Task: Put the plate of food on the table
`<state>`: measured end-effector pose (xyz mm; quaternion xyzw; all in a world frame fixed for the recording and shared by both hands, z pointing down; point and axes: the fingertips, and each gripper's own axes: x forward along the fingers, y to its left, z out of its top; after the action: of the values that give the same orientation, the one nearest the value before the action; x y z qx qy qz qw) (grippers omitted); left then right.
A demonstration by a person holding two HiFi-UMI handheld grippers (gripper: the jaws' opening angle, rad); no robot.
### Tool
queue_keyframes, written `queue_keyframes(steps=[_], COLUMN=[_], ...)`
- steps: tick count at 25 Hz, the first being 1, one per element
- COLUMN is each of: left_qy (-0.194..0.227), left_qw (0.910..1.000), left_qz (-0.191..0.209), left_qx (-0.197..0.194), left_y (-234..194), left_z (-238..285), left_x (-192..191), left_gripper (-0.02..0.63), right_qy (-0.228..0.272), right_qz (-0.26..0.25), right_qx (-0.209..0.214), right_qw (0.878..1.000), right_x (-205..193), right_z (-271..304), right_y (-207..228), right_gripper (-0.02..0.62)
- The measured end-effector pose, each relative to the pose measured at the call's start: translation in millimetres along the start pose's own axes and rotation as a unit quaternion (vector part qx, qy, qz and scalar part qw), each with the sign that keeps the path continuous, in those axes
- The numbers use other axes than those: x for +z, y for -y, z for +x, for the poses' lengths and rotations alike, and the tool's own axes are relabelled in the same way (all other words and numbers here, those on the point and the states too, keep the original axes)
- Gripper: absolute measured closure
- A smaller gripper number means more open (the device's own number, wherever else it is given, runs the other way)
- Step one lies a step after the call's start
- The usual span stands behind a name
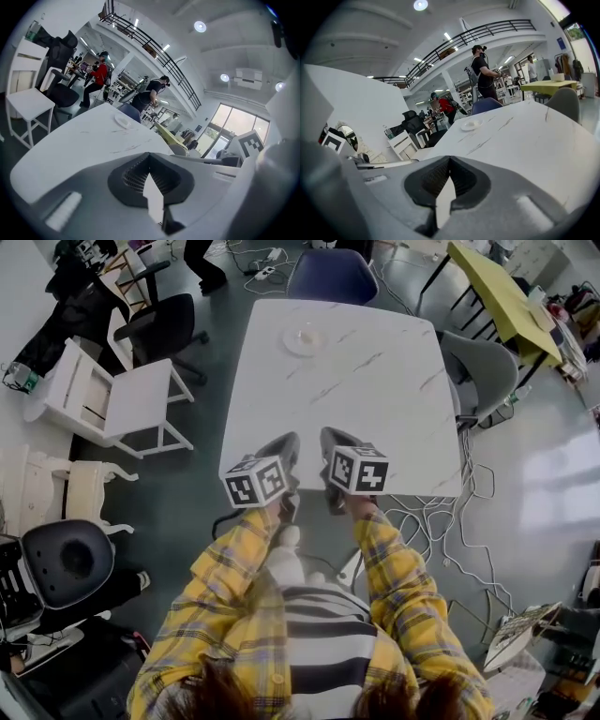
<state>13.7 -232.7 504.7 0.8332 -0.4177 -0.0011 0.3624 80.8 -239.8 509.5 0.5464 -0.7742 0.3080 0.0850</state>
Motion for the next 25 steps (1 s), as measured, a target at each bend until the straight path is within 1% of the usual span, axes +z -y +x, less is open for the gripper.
queue_keyframes(steps=[4,9,19,23,25], left_qy=[0.007,0.016,0.034,0.04,0.046], left_qw=[1.0,0.9999,0.999,0.9981,0.9978], left_qz=[0.003,0.004,0.03,0.047,0.049], left_qx=[0.003,0.004,-0.001,-0.001,0.001], left_y=[8,16,39,48,51], left_z=[-19,-36,-67,-81,-86], left_x=[-12,-21,-28,-33,-36], left_gripper=[0.611,0.611,0.611,0.611,0.611], right_qy=[0.006,0.009,0.049,0.058,0.062], right_qz=[-0.005,-0.012,-0.004,-0.004,-0.003], right_qx=[0.007,0.007,0.018,0.026,0.028], right_qw=[1.0,1.0,0.999,0.998,0.998], right_x=[-13,-26,-33,-38,-42], right_z=[-15,-33,-75,-92,-99], right_y=[-12,-21,-39,-47,-48], right_gripper=[0.595,0.595,0.595,0.595,0.595])
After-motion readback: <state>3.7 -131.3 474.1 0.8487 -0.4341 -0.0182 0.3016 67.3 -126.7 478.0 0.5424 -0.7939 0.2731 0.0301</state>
